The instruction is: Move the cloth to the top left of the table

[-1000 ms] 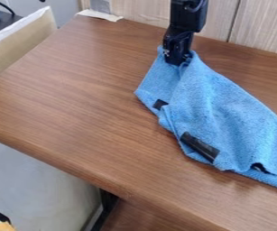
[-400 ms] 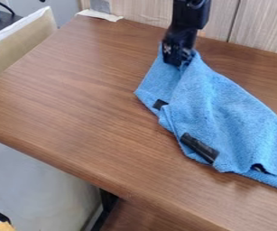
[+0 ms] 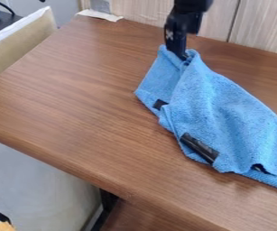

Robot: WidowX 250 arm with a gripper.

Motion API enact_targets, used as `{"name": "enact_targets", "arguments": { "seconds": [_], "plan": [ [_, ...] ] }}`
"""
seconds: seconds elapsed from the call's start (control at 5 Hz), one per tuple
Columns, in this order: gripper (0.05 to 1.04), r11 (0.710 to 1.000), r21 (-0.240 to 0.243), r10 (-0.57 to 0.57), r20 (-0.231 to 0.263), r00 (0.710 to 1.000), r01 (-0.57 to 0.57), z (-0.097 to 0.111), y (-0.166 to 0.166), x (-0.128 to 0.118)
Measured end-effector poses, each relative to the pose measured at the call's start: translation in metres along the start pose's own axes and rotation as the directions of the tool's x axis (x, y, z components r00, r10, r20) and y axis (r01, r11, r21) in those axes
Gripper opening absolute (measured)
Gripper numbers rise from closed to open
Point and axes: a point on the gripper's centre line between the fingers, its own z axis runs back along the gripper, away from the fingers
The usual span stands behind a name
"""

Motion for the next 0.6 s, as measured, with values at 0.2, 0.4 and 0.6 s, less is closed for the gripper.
{"name": "enact_targets", "arguments": {
  "seconds": [0.2,0.4,0.6],
  "plan": [
    [1.001,1.0,-0.011,0.014,-0.021,1.0,-0.014,0.025,-0.02,-0.002],
    [1.001,1.0,0.011,-0.009,-0.004,1.0,0.009,0.044,-0.041,0.002],
    [1.001,1.0,0.018,-0.012,-0.004,1.0,0.012,0.046,-0.041,0.001]
  ]
}}
